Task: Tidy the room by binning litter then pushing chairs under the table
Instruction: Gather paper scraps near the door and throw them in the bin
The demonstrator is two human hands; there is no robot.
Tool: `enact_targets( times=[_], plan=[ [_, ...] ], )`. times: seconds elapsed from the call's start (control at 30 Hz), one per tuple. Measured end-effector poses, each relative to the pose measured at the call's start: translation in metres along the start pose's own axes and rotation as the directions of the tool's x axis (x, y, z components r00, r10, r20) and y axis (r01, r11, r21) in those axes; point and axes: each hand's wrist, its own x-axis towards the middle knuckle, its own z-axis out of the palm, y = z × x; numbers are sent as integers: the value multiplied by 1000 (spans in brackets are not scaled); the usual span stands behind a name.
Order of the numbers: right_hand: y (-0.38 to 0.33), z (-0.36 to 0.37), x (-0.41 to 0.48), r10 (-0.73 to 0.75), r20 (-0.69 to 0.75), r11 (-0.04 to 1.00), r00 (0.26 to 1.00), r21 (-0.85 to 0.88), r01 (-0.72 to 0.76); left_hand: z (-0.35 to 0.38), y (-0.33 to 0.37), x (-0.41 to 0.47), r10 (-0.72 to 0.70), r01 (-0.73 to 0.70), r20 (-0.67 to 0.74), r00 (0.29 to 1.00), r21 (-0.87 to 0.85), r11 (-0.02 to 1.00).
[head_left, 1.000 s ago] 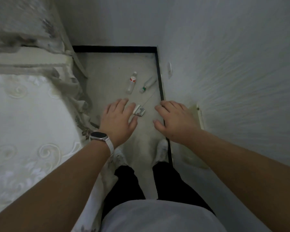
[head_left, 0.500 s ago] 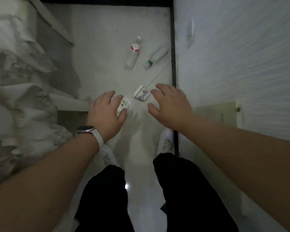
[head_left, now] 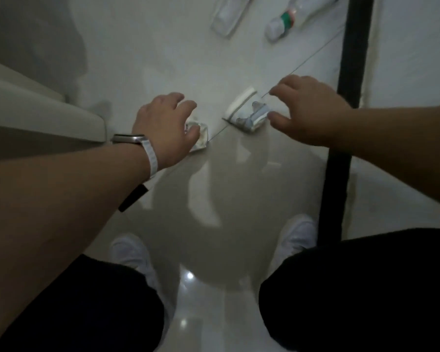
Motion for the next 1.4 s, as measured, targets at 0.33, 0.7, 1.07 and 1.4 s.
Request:
enact_targets(
  times=[0.33, 0.7, 1.07, 1.4],
  plan=[
    [21, 96, 75, 135, 46, 980, 990, 140, -140, 89, -30, 67, 72, -74, 79, 994, 18, 997],
    [8, 117, 106, 230, 40, 951, 972, 201, -233, 108, -63, 69, 163, -188, 201, 966, 116, 975],
    [-8, 94, 100, 289, 33, 907, 957, 309, -285, 95, -47, 64, 33, -32, 132, 991, -13, 999],
    [-71, -36, 5, 280, -49, 849, 959, 480, -224, -41, 21, -22, -241, 211, -23, 970, -405, 890]
  ],
)
